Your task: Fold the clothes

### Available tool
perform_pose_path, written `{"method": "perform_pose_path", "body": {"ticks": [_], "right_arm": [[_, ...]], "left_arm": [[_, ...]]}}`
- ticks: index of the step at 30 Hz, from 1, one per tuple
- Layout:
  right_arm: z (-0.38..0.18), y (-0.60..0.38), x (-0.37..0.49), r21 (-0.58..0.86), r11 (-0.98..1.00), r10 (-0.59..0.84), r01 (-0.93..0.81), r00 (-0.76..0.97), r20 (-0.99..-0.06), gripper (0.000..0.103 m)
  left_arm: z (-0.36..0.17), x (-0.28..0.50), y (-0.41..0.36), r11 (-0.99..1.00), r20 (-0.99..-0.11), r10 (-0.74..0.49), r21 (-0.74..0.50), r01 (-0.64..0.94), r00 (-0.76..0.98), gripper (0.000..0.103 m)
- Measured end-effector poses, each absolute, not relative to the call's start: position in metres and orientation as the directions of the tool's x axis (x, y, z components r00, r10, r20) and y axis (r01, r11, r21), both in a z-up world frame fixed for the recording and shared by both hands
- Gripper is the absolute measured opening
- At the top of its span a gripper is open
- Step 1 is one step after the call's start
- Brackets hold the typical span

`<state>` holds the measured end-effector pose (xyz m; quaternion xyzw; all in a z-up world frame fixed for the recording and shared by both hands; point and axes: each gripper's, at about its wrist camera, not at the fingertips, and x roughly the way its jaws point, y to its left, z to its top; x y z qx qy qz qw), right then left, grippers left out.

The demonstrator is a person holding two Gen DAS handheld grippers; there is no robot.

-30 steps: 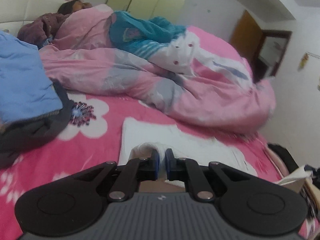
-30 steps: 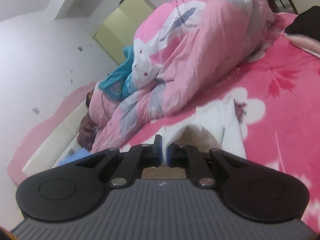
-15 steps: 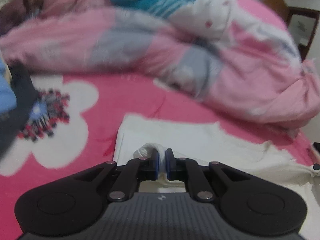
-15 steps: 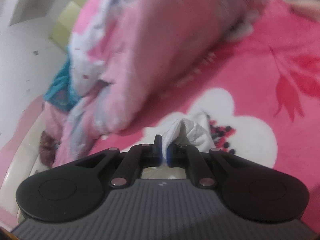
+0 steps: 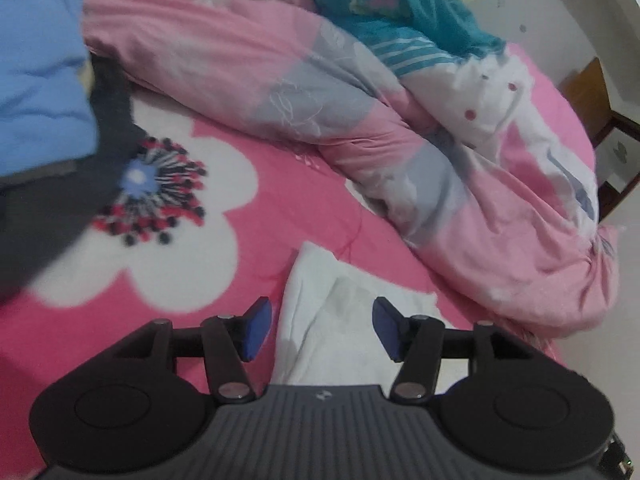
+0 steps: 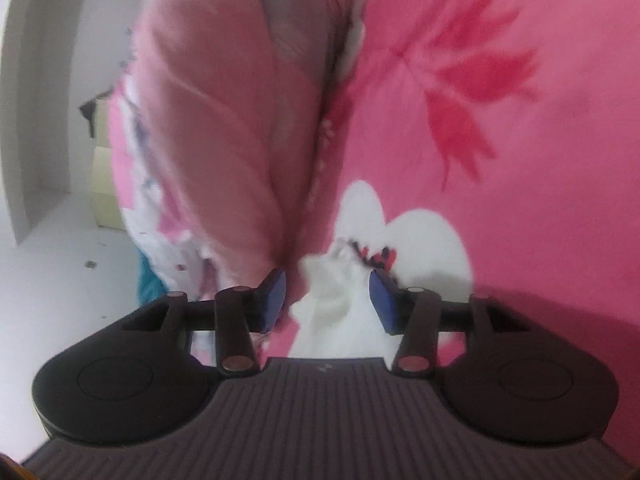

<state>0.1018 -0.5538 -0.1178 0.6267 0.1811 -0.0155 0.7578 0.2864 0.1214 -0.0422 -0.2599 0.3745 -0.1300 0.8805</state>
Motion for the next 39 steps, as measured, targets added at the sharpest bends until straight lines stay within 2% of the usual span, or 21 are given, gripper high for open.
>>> {"method": "perform_pose_path", "body": {"ticks": [6, 9, 11, 14, 19, 20, 23, 26, 29, 31, 32, 33, 34, 36, 39], "right_arm": [[-0.088, -0.531, 0.004, 0.947, 0.199, 0.270, 0.254, 0.914, -0.302, 0.054], [-0.080, -0.516, -0.037, 0.944, 0.188, 0.301, 0.273, 0.899, -0.319, 0.056], [-0.080, -0.506, -0.059, 0.949, 0.169, 0.313, 0.266, 0.899, -0.307, 0.061], [-0.095, -0.483, -0.067, 0.934, 0.160, 0.327, 0.320, 0.875, -0.356, 0.066], [-0.139, -0.446, -0.056, 0.884, 0.159, 0.325, 0.440, 0.822, -0.467, 0.066], [-0.141, -0.443, -0.053, 0.883, 0.168, 0.303, 0.438, 0.829, -0.469, 0.066], [-0.139, -0.439, -0.039, 0.895, 0.198, 0.250, 0.401, 0.862, -0.441, 0.066], [-0.145, -0.442, -0.019, 0.902, 0.177, 0.197, 0.394, 0.884, -0.425, 0.066], [-0.148, -0.447, 0.001, 0.912, 0.171, 0.168, 0.372, 0.901, -0.399, 0.065], [-0.150, -0.450, 0.013, 0.916, 0.176, 0.149, 0.361, 0.910, -0.387, 0.062], [-0.151, -0.451, 0.019, 0.919, 0.176, 0.153, 0.354, 0.912, -0.381, 0.059], [-0.153, -0.453, 0.024, 0.921, 0.175, 0.160, 0.347, 0.913, -0.375, 0.049], [-0.155, -0.455, 0.030, 0.924, 0.174, 0.166, 0.340, 0.915, -0.368, 0.034], [-0.161, -0.458, 0.038, 0.933, 0.153, 0.182, 0.326, 0.919, -0.351, 0.014], [-0.166, -0.460, 0.037, 0.948, 0.103, 0.199, 0.301, 0.927, -0.317, 0.010]], "left_arm": [[-0.011, 0.213, 0.136, 0.824, -0.604, -0.481, -0.558, 0.094, 0.636, 0.059], [-0.003, 0.178, 0.143, 0.798, -0.575, -0.516, -0.593, 0.112, 0.634, 0.070], [-0.003, 0.157, 0.145, 0.774, -0.556, -0.546, -0.621, 0.124, 0.626, 0.072], [-0.028, 0.143, 0.138, 0.732, -0.543, -0.590, -0.673, 0.111, 0.598, 0.077], [-0.098, 0.147, 0.132, 0.630, -0.560, -0.594, -0.770, -0.099, 0.578, 0.078], [-0.112, 0.148, 0.131, 0.604, -0.562, -0.593, -0.784, -0.143, 0.576, 0.078], [-0.120, 0.150, 0.128, 0.566, -0.497, -0.575, -0.815, -0.123, 0.650, 0.078], [-0.122, 0.160, 0.119, 0.592, -0.493, -0.547, -0.799, -0.103, 0.677, 0.076], [-0.123, 0.170, 0.105, 0.649, -0.504, -0.510, -0.758, -0.073, 0.697, 0.062], [-0.126, 0.178, 0.097, 0.677, -0.521, -0.487, -0.732, -0.074, 0.701, 0.040], [-0.127, 0.181, 0.095, 0.684, -0.528, -0.476, -0.725, -0.081, 0.703, 0.034], [-0.129, 0.184, 0.095, 0.688, -0.534, -0.467, -0.720, -0.090, 0.705, 0.022], [-0.131, 0.188, 0.094, 0.690, -0.544, -0.460, -0.717, -0.103, 0.701, 0.017], [-0.130, 0.190, 0.094, 0.689, -0.553, -0.454, -0.715, -0.117, 0.698, 0.012], [-0.118, 0.183, 0.095, 0.703, -0.546, -0.441, -0.703, -0.103, 0.713, 0.006]]}}
